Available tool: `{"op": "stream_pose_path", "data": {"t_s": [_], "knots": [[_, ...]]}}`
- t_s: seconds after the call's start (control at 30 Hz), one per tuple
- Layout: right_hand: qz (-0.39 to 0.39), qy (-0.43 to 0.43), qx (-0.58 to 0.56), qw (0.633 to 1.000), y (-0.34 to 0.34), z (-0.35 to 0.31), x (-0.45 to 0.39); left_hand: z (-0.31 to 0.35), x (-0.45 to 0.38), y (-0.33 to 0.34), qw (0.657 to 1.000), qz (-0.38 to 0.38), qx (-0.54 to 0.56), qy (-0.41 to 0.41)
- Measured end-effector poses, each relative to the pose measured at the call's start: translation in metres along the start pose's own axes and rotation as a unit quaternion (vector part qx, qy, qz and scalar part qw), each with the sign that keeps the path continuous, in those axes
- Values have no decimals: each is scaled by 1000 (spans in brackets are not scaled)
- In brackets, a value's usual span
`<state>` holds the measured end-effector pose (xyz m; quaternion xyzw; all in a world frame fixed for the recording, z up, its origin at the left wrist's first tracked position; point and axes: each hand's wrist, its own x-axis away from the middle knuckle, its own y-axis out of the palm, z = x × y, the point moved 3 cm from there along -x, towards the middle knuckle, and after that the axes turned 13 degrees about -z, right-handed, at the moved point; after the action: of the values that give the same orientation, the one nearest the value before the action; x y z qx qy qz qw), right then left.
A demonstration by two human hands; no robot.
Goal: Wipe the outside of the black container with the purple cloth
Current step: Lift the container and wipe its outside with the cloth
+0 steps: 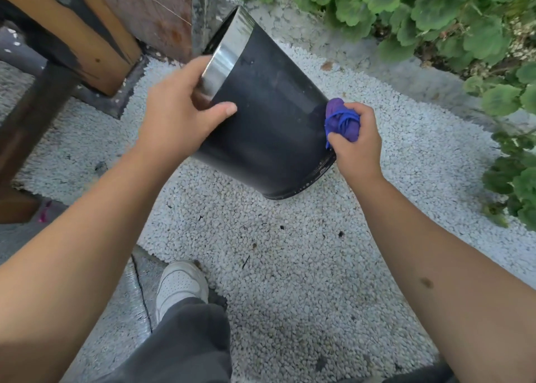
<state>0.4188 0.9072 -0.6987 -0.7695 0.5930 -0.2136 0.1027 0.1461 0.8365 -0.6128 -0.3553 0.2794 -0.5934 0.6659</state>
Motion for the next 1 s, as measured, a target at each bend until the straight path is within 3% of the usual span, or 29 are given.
{"op": "stream_pose_path", "data": {"t_s": [0.1,0.3,0.53,0.8,1.0], "knots": [[7,12,-2,1000,-5,5,3,-18,8,16,997,-3,-23,-70],[21,3,-3,1000,6,11,5,-37,-17,10,994,-27,34,-104],[46,-7,15,999,24,16,16,-43,-23,11,994,-13,36,-105],[71,-105,83,988,57,14,37,-54,-21,10,992,-17,67,-109],[17,-152,126,980,65,26,56,-60,-23,11,992,-19,54,-108]]}}
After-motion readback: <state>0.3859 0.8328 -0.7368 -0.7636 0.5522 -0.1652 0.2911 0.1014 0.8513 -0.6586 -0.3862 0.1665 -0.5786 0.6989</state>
